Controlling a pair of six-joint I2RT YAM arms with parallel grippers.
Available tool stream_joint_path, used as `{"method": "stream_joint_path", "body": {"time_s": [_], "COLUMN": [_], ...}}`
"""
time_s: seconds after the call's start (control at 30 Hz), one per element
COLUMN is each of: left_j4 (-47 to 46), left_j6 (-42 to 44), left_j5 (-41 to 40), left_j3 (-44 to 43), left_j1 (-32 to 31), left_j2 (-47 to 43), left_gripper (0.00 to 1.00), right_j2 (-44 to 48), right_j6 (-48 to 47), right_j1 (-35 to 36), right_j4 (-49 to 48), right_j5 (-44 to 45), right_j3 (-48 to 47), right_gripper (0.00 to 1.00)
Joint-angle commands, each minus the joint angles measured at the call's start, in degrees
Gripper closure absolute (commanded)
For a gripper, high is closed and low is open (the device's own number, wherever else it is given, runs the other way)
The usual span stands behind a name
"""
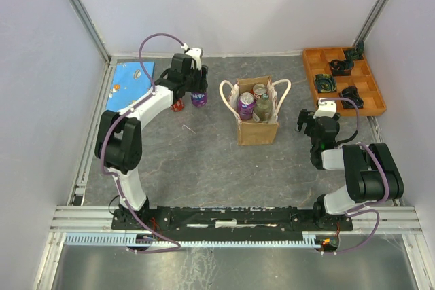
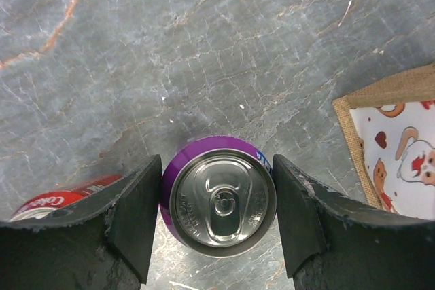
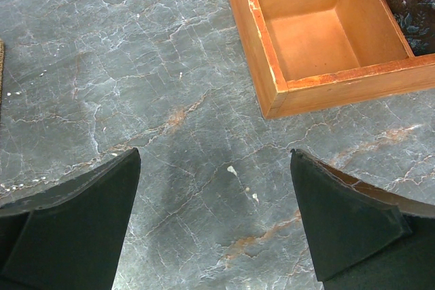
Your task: Take the beverage out of the canvas bag
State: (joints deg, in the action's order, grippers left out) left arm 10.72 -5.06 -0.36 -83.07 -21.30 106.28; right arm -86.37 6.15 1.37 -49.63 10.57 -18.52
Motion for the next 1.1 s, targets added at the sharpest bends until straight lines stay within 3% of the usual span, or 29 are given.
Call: {"method": "stream_joint_path", "body": {"time_s": [0.0, 0.23, 0.43, 0.53, 0.83, 1.07], "left_j4": [-13.5, -15.2, -15.1, -15.1, -13.3, -10.6], "left_j6": [-4.0, -5.4, -5.5, -5.3, -4.9, -3.1], "left_j5": [-0.8, -1.2, -2.4, -3.5, -6.8, -6.5], "left_j3": [2.8, 6.0, 8.2, 8.7, 8.1, 4.6], "left_j1": [0.0, 0.0, -0.1, -0.1, -0.1, -0.1], "left_j2": [-2.9, -2.5, -2.9, -2.8, -4.0, -6.3], "left_gripper": [0.97, 0.97, 0.8, 0.67, 0.01, 0.01], "right_j2": [0.0, 0.0, 0.0, 0.0, 0.0, 0.0], "right_j6": [-0.5, -0.5, -0.4, -0.5, -0.5, -0.6], "right_j1": [-0.1, -0.1, -0.1, -0.1, -0.1, -0.2], "right_j4": [-1.8, -1.8, -1.8, -1.8, -1.8, -1.8], "right_j5": [-0.1, -0.1, -0.1, -0.1, -0.1, -0.2], "right_j3": [-1.3, -1.3, -1.3, -1.3, -1.3, -1.3], "right_gripper": [0.01, 0.01, 0.01, 0.01, 0.01, 0.01]}}
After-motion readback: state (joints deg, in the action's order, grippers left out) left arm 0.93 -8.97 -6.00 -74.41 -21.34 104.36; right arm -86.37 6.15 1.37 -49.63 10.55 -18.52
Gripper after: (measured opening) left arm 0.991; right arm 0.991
